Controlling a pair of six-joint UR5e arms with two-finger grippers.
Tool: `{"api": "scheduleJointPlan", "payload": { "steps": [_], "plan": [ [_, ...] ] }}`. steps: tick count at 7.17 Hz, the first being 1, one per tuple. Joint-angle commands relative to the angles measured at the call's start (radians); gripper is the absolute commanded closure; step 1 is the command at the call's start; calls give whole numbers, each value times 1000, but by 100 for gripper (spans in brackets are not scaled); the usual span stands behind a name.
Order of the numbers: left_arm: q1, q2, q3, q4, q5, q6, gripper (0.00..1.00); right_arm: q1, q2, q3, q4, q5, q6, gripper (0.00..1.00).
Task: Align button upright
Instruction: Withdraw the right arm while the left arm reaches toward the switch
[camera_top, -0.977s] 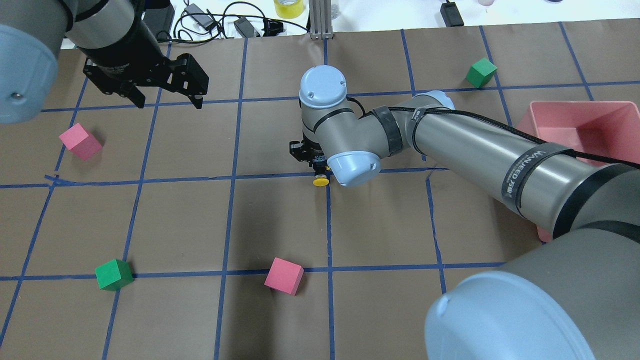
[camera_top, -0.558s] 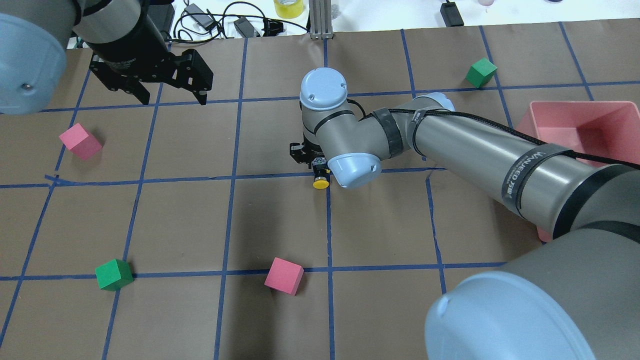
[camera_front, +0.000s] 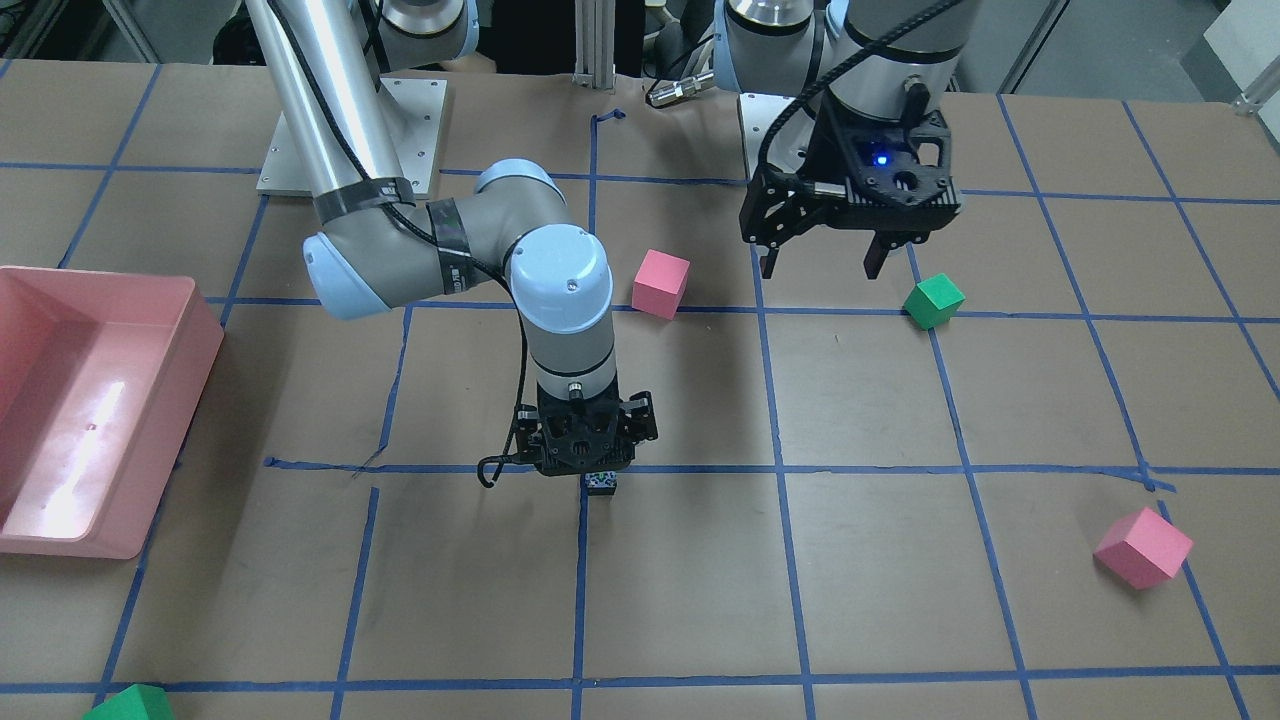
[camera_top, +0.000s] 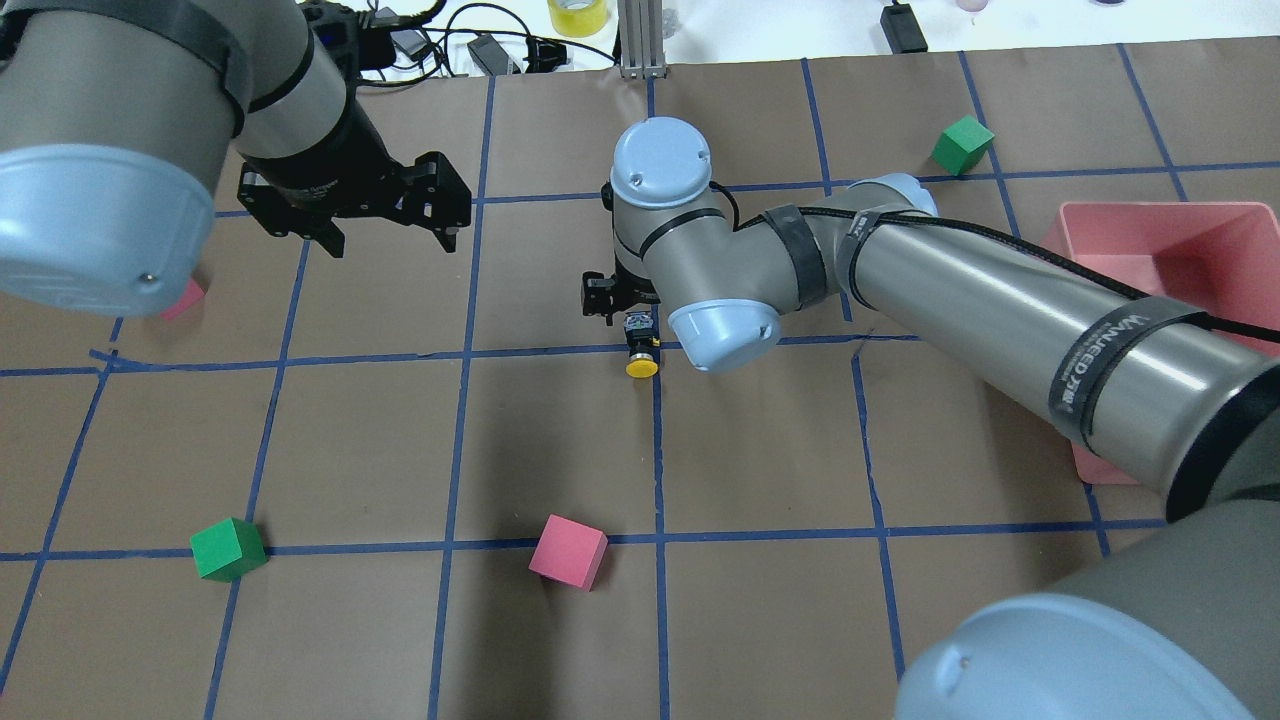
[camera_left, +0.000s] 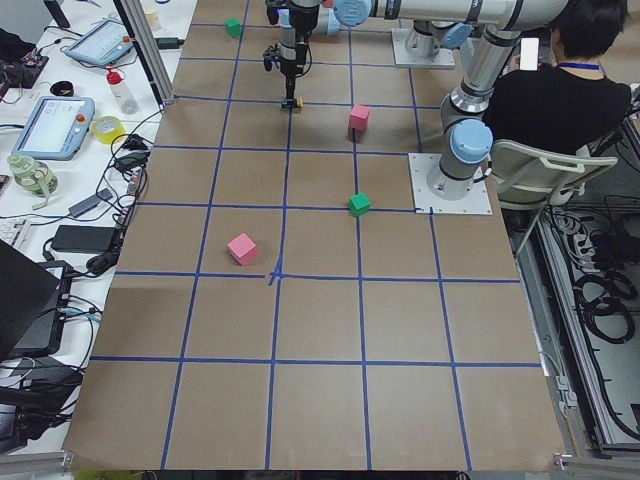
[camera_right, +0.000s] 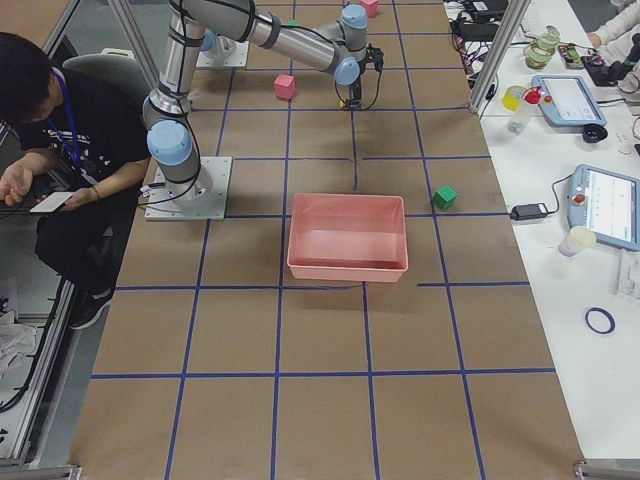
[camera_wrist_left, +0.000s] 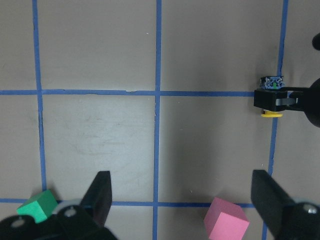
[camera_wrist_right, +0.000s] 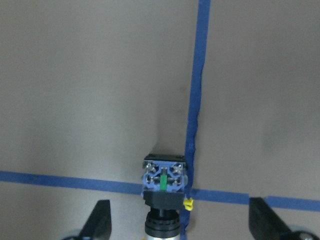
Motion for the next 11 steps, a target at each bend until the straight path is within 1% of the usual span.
{"api": "scheduleJointPlan", "payload": {
  "steps": [1, 2, 3, 4, 5, 6, 7, 8, 9, 10, 11],
  "plan": [
    [-49, 22, -115, 133, 14, -4, 0, -112, -123, -12, 141, 3, -97, 0],
    [-66, 26, -190, 252, 16, -6, 0, -195, -206, -20, 244, 3, -171, 0],
    [-90, 19, -271, 407, 22, -42, 0, -262, -276, -49, 375, 9, -218, 0],
    [-119, -5, -354, 606, 46, -52, 0, -284, -318, -104, 501, 11, -231, 0],
    [-147, -28, -437, 766, 69, -65, 0, -282, -349, -173, 619, 8, -230, 0],
    [-178, -74, -491, 916, 89, -152, 0, -280, -398, -191, 686, 11, -224, 0],
    [-225, -134, -502, 997, 105, -217, 0, -281, -436, -181, 685, 12, -231, 0],
    [-269, -203, -504, 1099, 157, -261, 0, -283, -435, -178, 680, 6, -233, 0],
    [-303, -276, -504, 1187, 168, -338, 0, -291, -438, -179, 653, -11, -239, 0],
    [-340, -359, -502, 1294, 207, -354, 0, -291, -440, -178, 648, -11, -243, 0],
    [-359, -433, -501, 1388, 218, -354, 0, -291, -438, -178, 648, -11, -240, 0]
  ]
}}
